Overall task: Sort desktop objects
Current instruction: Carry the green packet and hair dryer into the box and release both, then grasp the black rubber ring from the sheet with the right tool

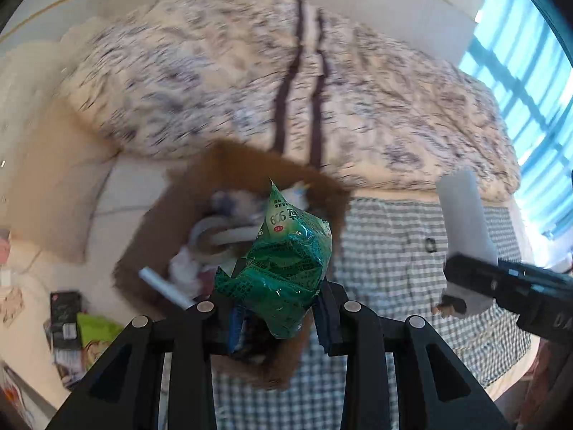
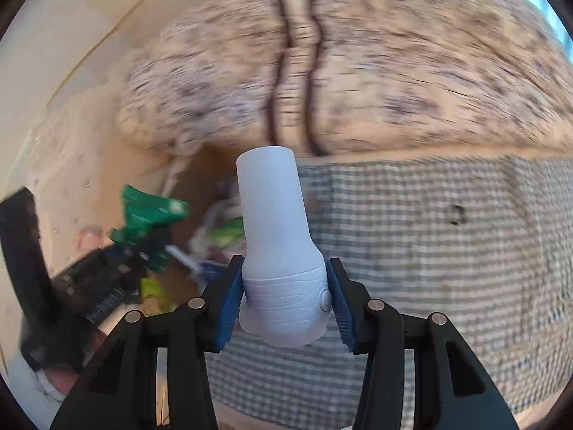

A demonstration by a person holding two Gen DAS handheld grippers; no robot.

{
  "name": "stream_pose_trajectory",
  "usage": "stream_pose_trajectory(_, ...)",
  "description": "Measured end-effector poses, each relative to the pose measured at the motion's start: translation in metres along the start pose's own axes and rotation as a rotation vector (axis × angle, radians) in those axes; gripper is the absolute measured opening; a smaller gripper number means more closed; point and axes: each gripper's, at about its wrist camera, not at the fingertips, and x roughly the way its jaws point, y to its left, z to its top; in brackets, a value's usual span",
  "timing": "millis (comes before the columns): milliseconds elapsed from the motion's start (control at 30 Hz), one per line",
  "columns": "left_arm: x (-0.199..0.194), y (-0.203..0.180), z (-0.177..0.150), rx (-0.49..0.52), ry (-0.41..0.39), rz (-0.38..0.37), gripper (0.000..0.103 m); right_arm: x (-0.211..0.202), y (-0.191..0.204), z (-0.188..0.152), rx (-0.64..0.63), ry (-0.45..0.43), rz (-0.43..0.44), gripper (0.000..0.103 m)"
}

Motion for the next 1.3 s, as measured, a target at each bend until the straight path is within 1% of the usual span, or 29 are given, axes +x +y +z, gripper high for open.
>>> stream_pose_trajectory(100, 0.006, 0.023, -0.009, -0.012, 0.023, 0.007, 0.032, 0.029, 0.041, 0.004, -0.040, 0.028, 0.037, 0.046)
stream_pose_trajectory(167, 0.013, 0.030, -0.012, -0.004, 0.034, 0.005, 0.033, 0.046, 0.060, 0.007, -0.064, 0.043, 0.029, 0.045)
stream_pose_trajectory(200, 0.015, 0.033, -0.013, -0.002, 0.035, 0.000, 0.036, 0.053, 0.068, 0.009, -0.075, 0.046, 0.028, 0.046)
stream_pose_trajectory(267, 0.017, 0.036, -0.015, -0.005, 0.042, -0.035, 0.075, 0.062, 0.081, 0.014, -0.092, 0.046, 0.024, 0.046)
stream_pose_trajectory(300, 0.017, 0.037, -0.015, -0.004, 0.043, -0.020, 0.103, 0.065, 0.087, 0.018, -0.108, 0.045, 0.012, 0.050)
stream_pose_trajectory(333, 0.015, 0.037, -0.015, 0.001, 0.025, 0.021, 0.103, 0.067, 0.093, 0.022, -0.124, 0.043, -0.004, 0.056)
stream_pose_trajectory(367, 0.014, 0.036, -0.014, 0.009, 0.011, 0.027, 0.103, 0.067, 0.096, 0.025, -0.136, 0.034, -0.022, 0.069)
stream_pose_trajectory(400, 0.014, 0.035, -0.014, 0.016, 0.013, 0.023, 0.103, 0.066, 0.098, 0.029, -0.140, 0.014, -0.029, 0.070)
stream_pose_trajectory(500, 0.020, 0.032, -0.014, 0.035, 0.027, 0.040, 0.103, 0.060, 0.093, 0.038, -0.106, -0.016, 0.007, 0.070)
stream_pose_trajectory(633, 0.025, 0.021, -0.010, 0.044, 0.032, 0.052, 0.103, 0.058, 0.076, 0.044, -0.061, -0.018, 0.007, 0.071)
stream_pose_trajectory(800, 0.023, -0.015, -0.002, 0.091, 0.023, 0.056, 0.103, 0.047, 0.044, 0.043, -0.006, -0.018, -0.005, 0.071)
stream_pose_trajectory(900, 0.020, -0.047, 0.003, 0.119, 0.013, 0.048, 0.103, 0.032, 0.016, 0.042, 0.036, -0.034, -0.010, 0.071)
stream_pose_trajectory(1067, 0.024, -0.109, 0.005, 0.156, 0.003, 0.055, 0.103, -0.003, -0.044, 0.040, 0.090, -0.072, -0.046, 0.070)
stream_pose_trajectory(1200, 0.047, -0.163, -0.009, 0.158, 0.026, 0.065, 0.103, -0.026, -0.106, 0.034, 0.122, -0.082, -0.102, 0.070)
stream_pose_trajectory(1300, 0.071, -0.193, -0.023, 0.156, 0.063, 0.094, 0.103, -0.026, -0.152, 0.028, 0.133, -0.059, -0.147, 0.071)
